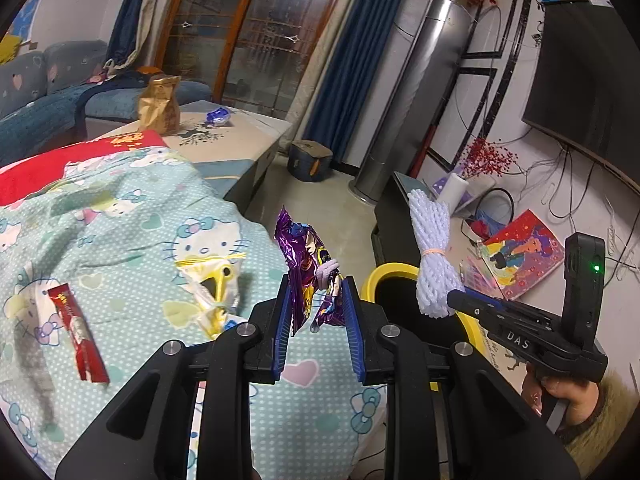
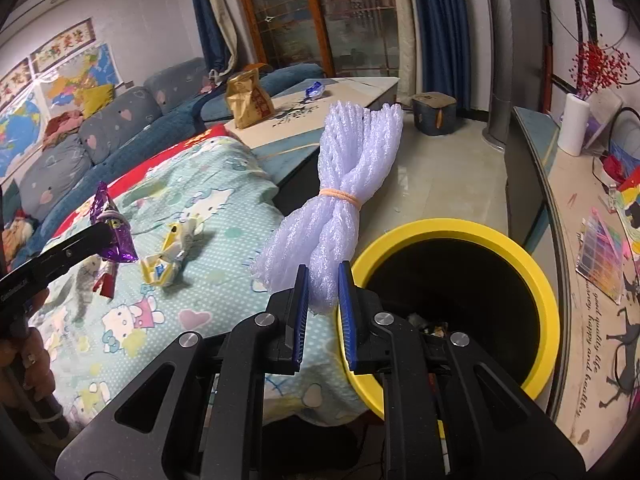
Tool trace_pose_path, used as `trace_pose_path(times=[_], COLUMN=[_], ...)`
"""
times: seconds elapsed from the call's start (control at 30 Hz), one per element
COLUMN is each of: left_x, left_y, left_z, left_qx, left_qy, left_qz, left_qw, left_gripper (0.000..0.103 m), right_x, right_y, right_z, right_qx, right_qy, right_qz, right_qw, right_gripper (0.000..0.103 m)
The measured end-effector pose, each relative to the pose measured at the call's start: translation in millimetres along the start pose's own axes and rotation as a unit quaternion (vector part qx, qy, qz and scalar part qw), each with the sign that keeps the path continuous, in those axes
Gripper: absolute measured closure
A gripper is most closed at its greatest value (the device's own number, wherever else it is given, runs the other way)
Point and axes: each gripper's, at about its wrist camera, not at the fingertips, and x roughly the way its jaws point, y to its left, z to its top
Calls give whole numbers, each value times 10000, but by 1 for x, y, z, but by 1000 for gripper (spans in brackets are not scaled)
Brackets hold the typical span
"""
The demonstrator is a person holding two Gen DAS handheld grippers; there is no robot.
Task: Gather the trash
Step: 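Carry the purple wrapper and white mesh bundle over the yellow bin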
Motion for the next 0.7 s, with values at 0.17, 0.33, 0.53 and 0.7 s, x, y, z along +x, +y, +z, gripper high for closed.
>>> trace_pose_path(times=[0.17, 0.33, 0.53, 0.7], left_x=[7, 14, 22, 29], left_y=[-11, -24, -40, -52], left_z=[0, 0, -2, -3], left_qx=[84, 205, 360, 491], left_qy=[42, 90, 147, 196], left_qz=[-93, -198, -321, -416], left_qw=[9999, 9996, 9987, 9977], left_gripper=[79, 79, 79, 79], right_x=[-2, -4, -8, -9], right_y=[-12, -24, -37, -49], right_z=[-1, -2, -4, -7], right_qx=[71, 132, 246, 324], right_qy=[-15, -30, -34, -26], right_qz=[-148, -273, -408, -511], right_qw=[9999, 9995, 9989, 9982], right_gripper=[92, 92, 92, 92])
